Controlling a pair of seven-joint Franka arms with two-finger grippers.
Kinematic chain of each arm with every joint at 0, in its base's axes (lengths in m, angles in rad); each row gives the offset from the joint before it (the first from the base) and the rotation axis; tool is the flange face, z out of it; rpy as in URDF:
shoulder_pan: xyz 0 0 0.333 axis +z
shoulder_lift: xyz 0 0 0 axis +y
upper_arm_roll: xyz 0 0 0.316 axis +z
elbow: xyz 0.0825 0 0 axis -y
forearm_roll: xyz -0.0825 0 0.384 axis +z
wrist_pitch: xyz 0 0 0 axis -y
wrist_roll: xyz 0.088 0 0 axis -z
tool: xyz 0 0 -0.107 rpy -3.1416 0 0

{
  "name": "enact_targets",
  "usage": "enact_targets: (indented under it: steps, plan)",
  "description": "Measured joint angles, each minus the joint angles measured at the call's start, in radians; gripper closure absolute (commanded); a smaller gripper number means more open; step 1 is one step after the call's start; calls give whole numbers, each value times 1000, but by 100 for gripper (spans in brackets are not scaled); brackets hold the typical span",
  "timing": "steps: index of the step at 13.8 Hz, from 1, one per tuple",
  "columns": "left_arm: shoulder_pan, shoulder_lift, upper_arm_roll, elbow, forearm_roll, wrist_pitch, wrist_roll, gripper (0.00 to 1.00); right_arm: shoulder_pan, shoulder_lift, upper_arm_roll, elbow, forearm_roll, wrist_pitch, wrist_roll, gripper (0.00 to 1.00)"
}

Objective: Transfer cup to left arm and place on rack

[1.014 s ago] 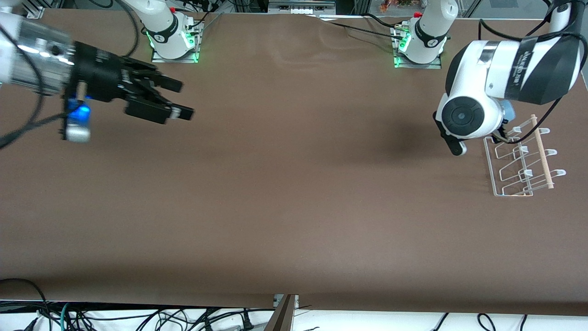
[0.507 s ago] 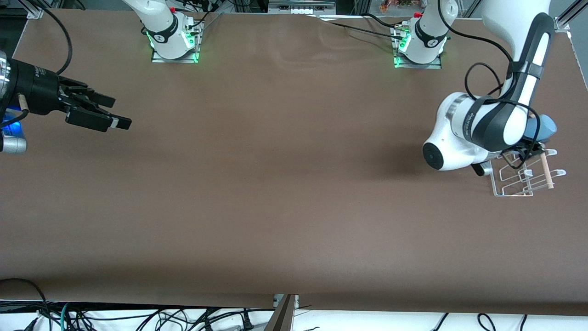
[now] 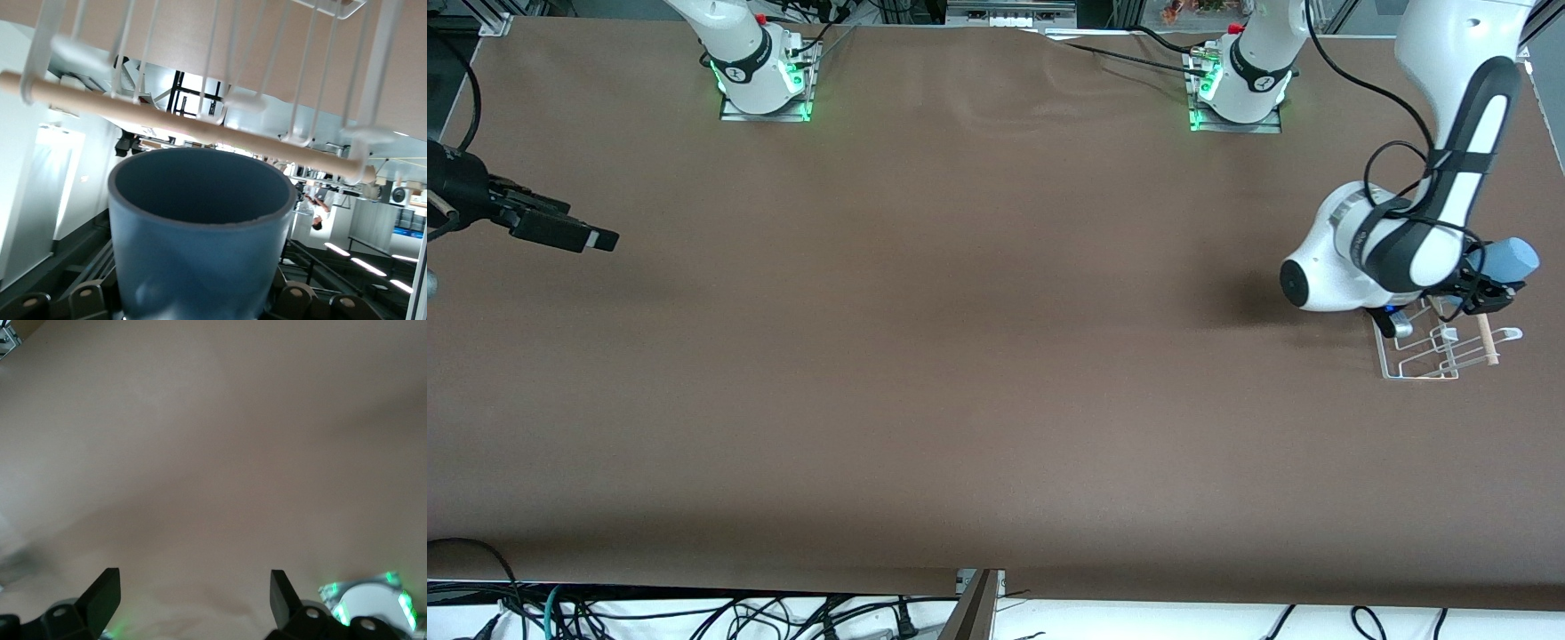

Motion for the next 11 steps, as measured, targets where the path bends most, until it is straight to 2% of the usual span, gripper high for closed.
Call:
enact_targets:
  steps: [2, 4, 8, 11]
  plan:
    - [-6, 0, -3, -17, 18, 0, -10, 100, -1, -102, 1, -179, -85, 85, -57, 1]
    - [-5, 1, -3, -33, 50, 0, -39, 100, -1, -182, 2, -291, -164, 118, -181, 1]
    - [-2, 3, -2, -62, 78, 2, -114, 100, -1, -231, 2, -336, -317, 133, -361, 1]
    - [3, 8, 0, -81, 102, 7, -156, 100, -1, -230, 5, -339, -336, 136, -429, 1]
